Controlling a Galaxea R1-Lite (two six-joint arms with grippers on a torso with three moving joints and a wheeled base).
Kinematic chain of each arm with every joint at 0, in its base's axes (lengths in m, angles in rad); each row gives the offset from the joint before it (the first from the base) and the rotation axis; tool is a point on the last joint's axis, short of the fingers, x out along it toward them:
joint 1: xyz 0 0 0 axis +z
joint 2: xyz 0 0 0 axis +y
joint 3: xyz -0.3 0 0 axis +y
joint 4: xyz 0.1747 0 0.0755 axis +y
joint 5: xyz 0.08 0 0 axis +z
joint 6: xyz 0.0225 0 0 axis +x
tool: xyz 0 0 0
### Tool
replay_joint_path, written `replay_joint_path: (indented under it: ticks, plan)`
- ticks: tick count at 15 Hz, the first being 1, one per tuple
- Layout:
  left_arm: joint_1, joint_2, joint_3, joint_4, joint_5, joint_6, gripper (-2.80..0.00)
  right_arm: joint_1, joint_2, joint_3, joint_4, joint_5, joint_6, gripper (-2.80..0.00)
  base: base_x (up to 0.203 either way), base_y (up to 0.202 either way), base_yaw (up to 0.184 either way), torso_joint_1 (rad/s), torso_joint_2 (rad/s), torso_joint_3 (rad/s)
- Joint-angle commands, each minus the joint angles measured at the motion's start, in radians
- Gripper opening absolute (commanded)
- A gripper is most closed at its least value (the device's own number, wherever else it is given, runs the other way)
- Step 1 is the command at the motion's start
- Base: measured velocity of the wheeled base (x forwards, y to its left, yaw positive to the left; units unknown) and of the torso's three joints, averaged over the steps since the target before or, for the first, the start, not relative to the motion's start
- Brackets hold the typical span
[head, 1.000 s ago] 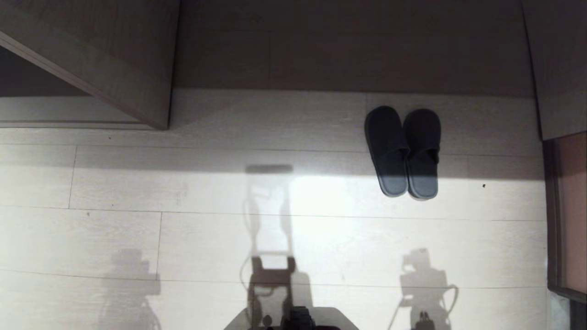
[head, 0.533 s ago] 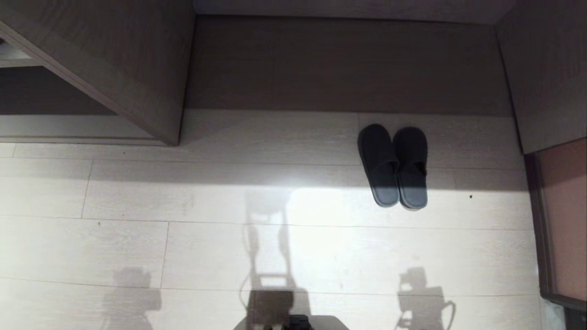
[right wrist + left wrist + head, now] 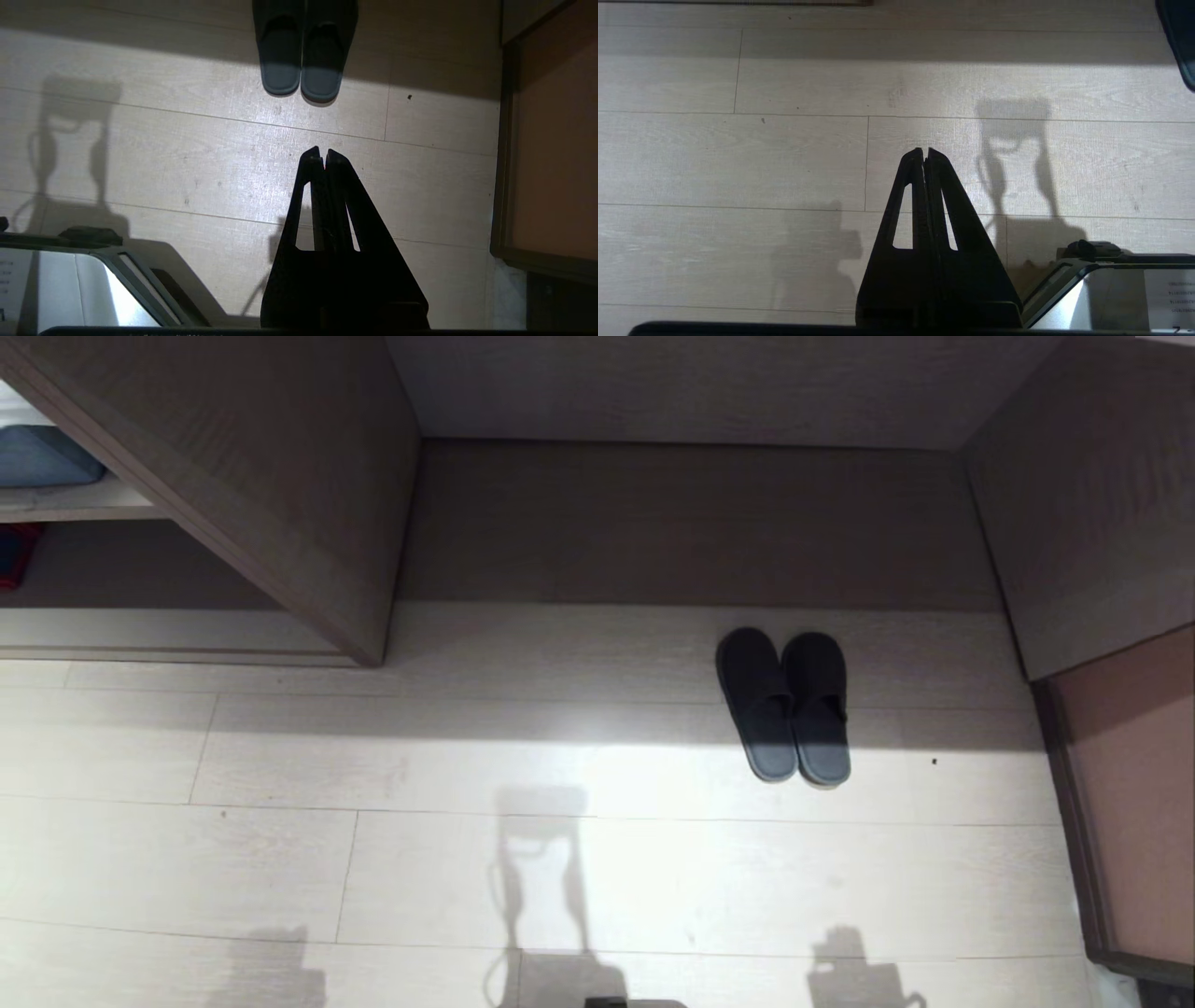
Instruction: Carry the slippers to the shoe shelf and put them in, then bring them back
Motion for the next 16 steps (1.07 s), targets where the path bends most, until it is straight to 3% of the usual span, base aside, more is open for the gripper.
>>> replay_joint_path:
  ticks: [1,16]
  plan:
    - [0.001,0.001,0.0,-0.001,0.0,0.0,-2.8,0.0,0.002,0.0,-0.001,0.001,-0.001,-2.8,0.0,0.0,0.0,0.003,0.0,0.207]
    - [0.001,0.001,0.0,-0.001,0.0,0.0,-2.8,0.0,0.002,0.0,-0.001,0.001,0.001,-2.8,0.0,0.0,0.0,0.003,0.0,0.202]
